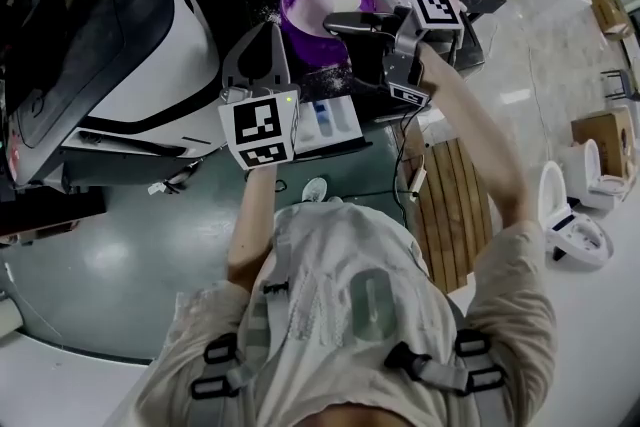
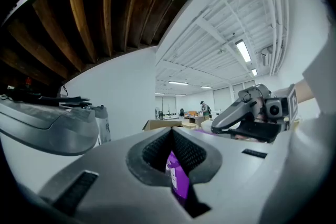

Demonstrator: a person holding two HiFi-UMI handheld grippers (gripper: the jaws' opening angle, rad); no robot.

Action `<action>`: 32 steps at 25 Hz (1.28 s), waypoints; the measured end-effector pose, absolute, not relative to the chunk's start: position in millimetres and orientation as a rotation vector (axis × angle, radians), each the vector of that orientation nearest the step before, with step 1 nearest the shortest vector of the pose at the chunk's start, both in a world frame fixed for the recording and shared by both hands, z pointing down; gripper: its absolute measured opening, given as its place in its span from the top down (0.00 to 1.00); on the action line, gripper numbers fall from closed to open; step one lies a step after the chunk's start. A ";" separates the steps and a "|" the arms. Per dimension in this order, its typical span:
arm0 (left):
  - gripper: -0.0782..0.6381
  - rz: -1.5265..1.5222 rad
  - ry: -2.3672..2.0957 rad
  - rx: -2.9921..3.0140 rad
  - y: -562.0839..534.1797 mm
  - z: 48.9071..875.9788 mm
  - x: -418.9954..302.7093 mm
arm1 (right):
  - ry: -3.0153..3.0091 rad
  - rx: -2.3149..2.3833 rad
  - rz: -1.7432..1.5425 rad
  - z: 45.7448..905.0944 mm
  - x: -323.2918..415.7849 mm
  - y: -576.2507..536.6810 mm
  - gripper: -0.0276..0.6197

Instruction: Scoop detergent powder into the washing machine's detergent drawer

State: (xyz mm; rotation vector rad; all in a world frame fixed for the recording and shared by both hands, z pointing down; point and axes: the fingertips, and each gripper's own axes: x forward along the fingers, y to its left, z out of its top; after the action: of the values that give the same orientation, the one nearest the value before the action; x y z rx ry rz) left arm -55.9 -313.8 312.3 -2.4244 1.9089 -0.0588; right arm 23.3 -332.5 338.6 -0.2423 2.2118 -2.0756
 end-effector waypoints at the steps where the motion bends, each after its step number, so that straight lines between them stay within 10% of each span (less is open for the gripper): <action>1: 0.87 -0.057 1.911 -2.426 -312.4 313.1 -56.0 | 2.205 -0.239 -2.065 337.2 24.7 -330.7 0.95; 32: 0.86 -0.132 1.968 -2.467 -270.0 356.6 -69.4 | 2.678 -0.280 -2.002 406.6 -4.0 -210.5 0.95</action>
State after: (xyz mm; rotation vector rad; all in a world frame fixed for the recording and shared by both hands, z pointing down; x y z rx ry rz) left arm -69.4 -270.0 356.6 -2.4665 1.9678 -0.1323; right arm -4.0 -210.5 406.6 -0.2805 2.6781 -2.0024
